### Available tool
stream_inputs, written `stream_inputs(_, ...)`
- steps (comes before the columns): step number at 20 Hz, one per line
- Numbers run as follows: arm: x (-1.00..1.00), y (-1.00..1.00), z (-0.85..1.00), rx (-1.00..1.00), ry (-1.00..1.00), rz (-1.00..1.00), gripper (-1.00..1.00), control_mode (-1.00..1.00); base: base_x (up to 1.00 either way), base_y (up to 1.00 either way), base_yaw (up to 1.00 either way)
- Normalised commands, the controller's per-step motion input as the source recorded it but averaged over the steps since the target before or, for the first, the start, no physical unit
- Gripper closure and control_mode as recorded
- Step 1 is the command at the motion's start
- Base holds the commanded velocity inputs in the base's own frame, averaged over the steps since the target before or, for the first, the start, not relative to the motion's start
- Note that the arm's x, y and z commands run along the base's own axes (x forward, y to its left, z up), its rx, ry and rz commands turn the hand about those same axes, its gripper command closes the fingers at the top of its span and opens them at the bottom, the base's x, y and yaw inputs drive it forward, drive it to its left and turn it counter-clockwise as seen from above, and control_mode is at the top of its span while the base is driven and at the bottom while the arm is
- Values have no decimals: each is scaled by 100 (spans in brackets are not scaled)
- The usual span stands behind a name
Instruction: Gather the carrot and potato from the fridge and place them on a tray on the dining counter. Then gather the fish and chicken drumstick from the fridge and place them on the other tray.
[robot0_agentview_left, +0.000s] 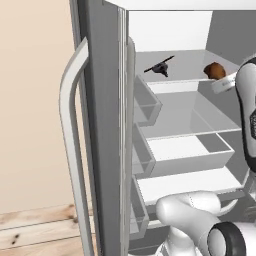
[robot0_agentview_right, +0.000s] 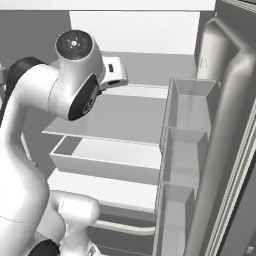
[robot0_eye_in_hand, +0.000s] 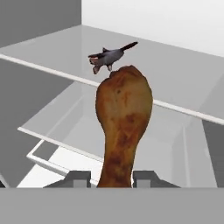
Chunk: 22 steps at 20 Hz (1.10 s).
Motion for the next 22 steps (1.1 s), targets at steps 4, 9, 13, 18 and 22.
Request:
stream_inputs(4,-100,7,0,-4,-7,-5,100,-100,0,0,0)
stream_inputs(9,-100,27,0,-6,-8,-7,100,-100,0,0,0)
stream_inputs(13,-100,23,0,-7,-11,-7,100,-100,0,0,0)
stream_inputs(18,-100,23,0,-6,-9,-8,100,-100,0,0,0)
stream_inputs(22,-89,13,-6,-5,-2,-3,100,-100,0,0,0)
